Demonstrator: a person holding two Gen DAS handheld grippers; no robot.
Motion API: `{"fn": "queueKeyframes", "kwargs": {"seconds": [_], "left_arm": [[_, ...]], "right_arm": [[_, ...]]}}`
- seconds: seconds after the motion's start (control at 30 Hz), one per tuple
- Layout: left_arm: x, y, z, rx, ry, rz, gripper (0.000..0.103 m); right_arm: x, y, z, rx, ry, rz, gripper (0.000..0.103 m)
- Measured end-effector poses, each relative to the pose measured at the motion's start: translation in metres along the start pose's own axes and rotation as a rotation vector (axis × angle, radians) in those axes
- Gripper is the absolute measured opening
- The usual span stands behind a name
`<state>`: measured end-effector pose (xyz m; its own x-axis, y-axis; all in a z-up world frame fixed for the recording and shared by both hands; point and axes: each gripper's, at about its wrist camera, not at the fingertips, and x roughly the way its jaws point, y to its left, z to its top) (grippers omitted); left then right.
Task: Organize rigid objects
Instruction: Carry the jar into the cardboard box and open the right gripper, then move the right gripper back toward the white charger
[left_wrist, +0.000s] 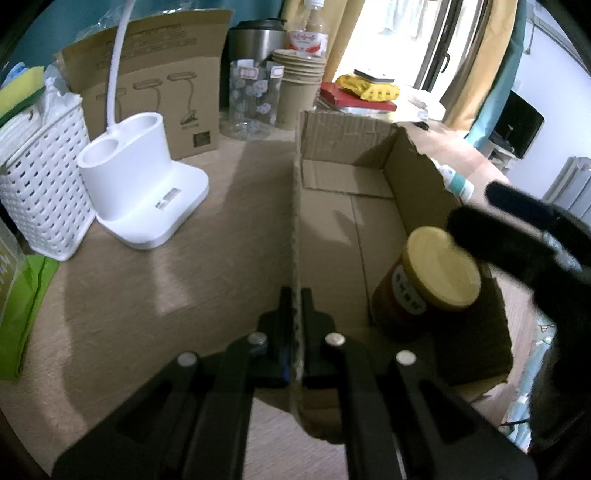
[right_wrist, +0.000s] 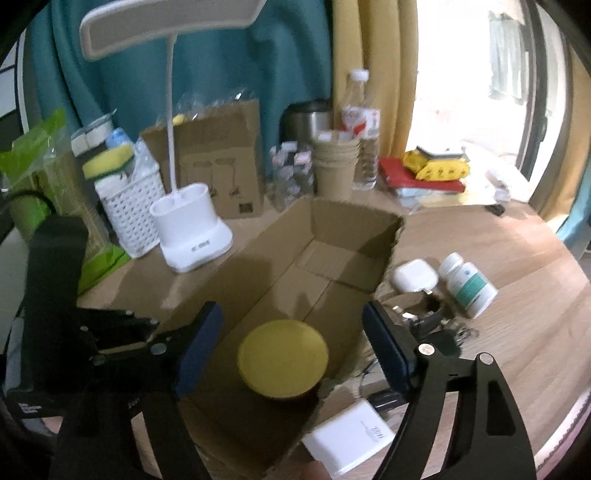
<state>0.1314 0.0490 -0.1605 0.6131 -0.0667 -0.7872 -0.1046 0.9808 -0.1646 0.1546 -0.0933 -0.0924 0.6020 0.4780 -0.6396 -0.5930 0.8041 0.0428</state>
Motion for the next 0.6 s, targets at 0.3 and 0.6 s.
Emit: {"fn": "queueKeyframes", "kwargs": {"seconds": [0.3,0.6], "left_arm": [[0.0,0.0,0.0,0.001,0.0,0.001,0.003],[0.0,0.0,-0.001,0.002,-0.002,0.001,0.003]], "right_arm": [[-0.027,-0.026,0.006,0.043,-0.063,-0.081,0.082],[-0.05,-0.066,-0.007,0.108,-0.062,-0.186,0.082]]}}
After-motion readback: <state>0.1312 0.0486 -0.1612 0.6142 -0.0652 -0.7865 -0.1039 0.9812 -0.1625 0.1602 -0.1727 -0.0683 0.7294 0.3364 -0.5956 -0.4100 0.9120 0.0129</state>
